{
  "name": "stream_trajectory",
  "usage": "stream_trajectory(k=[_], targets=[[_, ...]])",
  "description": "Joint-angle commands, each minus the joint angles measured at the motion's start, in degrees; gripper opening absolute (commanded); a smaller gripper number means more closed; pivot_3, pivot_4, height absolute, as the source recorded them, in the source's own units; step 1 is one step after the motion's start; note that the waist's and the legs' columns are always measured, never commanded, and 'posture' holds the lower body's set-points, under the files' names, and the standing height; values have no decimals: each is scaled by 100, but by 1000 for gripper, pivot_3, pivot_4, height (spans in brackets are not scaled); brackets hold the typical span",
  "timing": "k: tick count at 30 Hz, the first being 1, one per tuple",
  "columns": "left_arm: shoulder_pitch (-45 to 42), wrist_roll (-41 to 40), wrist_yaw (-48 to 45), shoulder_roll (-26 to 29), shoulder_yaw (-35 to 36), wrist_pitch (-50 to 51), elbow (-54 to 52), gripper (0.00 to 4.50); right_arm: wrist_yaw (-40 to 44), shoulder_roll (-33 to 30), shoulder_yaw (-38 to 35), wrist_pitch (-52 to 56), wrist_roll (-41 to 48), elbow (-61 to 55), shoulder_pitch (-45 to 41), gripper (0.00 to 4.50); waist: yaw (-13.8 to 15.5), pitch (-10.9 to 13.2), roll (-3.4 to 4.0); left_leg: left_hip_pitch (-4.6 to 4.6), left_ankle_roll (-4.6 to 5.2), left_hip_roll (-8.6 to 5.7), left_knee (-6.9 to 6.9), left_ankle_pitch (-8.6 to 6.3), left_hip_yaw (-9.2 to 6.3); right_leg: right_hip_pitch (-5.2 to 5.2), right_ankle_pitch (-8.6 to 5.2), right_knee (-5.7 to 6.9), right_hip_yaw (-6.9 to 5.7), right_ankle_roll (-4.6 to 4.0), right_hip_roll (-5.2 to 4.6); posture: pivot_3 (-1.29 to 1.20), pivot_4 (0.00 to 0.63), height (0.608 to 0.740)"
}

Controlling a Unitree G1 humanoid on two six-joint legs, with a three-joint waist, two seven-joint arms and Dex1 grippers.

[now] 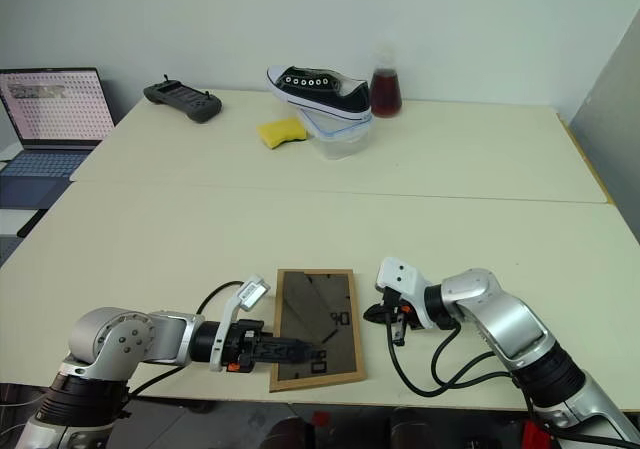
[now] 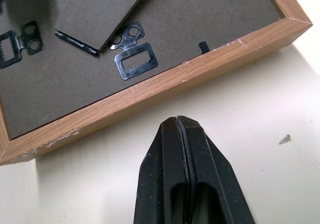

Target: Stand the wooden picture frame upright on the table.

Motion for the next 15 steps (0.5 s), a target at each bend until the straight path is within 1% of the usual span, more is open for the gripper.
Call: stream_trajectory(k=[1, 4, 5, 8, 10, 11, 13, 14, 15], targets=[[-143, -224, -28, 20, 265, 69, 30, 2497, -18, -163, -202, -299, -149, 115, -90, 0, 0, 0, 0, 0, 0, 0, 0, 0, 0, 0, 0, 0, 0, 0, 0, 0, 150, 740], [-323, -352, -30, 14, 408, 192, 68, 1979, -88, -214, -389, -479, -233, 442, -284, 0, -1, 0, 0, 0, 0, -1, 0, 0, 1, 0, 0, 0, 0, 0, 0, 0, 150, 740], [-344, -349, -85, 69, 394, 134, -4, 1741, -104, -222, -480, -522, -241, 564, -393, 0, -1, 1, -1, 0, 0, 0, 0, 0, 1, 0, 0, 0, 0, 0, 0, 0, 150, 740], [-383, -380, -128, 135, 410, 85, -70, 1284, -73, -247, -606, -695, -287, 822, -628, 0, -5, 1, -1, 0, 0, -1, 0, 0, 3, -1, 0, 0, 1, 0, 0, 0, 150, 740], [-433, -415, -69, 137, 454, 110, -51, 1294, -98, -221, -702, -778, -300, 962, -789, 0, -8, 1, 0, 0, 0, 0, -2, 0, 2, -1, 0, -1, 1, 0, 0, 0, 150, 740], [-595, -312, 121, 64, 507, 80, 84, 1294, -92, -145, -913, -615, -93, 950, -987, 0, -7, 1, 0, -2, 0, 2, -3, 0, 1, -2, 0, -4, -1, 0, 1, 0, 150, 740], [-914, -253, 185, 15, 593, -55, 272, 1294, 109, -75, -1261, -145, 464, 762, -1279, 362, -2, 4, 0, -4, 0, 1, -2, 0, 1, -4, 0, -2, -1, -1, 0, 0, 150, 740], [-1090, -236, 211, -19, 642, -151, 381, 1294, 195, -49, -1405, 111, 723, 688, -1421, 435, 0, 5, 0, -4, 0, 1, 0, 0, 1, -4, 1, 0, -1, -1, 0, 0, 150, 740], [-1223, -233, 233, -46, 678, -216, 464, 1294, 236, -31, -1493, 295, 893, 655, -1518, 744, 3, 5, 0, -5, -1, 0, 1, 1, 1, -4, 1, 4, -2, -1, 0, 0, 150, 740]])
